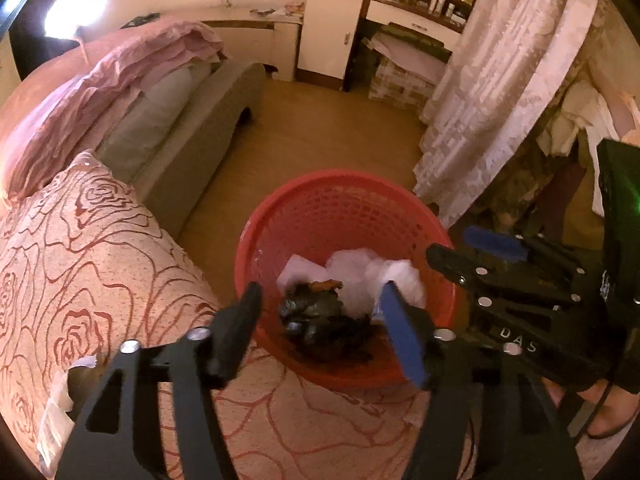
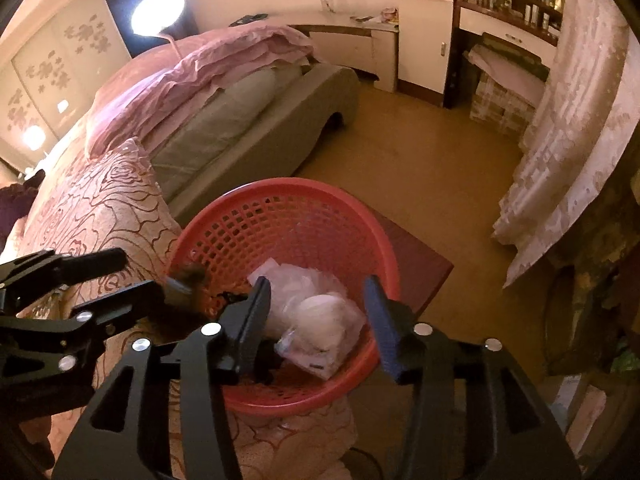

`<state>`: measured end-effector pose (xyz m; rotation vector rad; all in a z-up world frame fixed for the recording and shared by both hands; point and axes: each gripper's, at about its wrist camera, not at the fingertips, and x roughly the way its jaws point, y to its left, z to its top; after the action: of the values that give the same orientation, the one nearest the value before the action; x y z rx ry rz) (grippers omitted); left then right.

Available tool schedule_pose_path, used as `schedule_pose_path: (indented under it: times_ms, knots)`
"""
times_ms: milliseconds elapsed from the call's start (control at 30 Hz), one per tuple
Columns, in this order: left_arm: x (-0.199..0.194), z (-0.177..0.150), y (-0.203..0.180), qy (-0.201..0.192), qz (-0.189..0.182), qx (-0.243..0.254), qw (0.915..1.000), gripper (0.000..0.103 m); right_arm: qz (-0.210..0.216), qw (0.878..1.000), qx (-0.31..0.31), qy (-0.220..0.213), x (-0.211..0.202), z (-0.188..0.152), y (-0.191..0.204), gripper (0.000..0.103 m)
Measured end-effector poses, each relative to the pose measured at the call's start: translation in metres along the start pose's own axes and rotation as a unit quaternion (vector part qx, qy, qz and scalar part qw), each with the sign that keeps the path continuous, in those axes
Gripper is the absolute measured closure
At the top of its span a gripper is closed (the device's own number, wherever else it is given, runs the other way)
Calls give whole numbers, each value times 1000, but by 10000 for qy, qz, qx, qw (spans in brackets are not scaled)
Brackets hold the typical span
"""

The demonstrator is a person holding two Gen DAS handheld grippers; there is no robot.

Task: Collect trash
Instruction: 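Open both tools to drop the black bag and tissue into the wastebasket, then move the left tool back to the bed and grasp the white paper packet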

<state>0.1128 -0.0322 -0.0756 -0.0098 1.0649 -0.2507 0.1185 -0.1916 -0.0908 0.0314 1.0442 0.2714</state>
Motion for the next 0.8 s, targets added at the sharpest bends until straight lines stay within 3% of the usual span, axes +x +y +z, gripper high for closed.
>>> schedule_pose_path:
  times_ms: [200,533,800]
  knots:
    - [-9,0,6,-66,86,-106,9999,31,-3,10000,56,-15,-2,-3,-1,52]
    - [-31,-10,15,-345,509,-9,9981,26,-15,9998,200,-65,-13,-16,2,37]
    - [-37,-21,23,-363,473,-117,9981,26,-49,9997,195,-168,-25,-19,10,30]
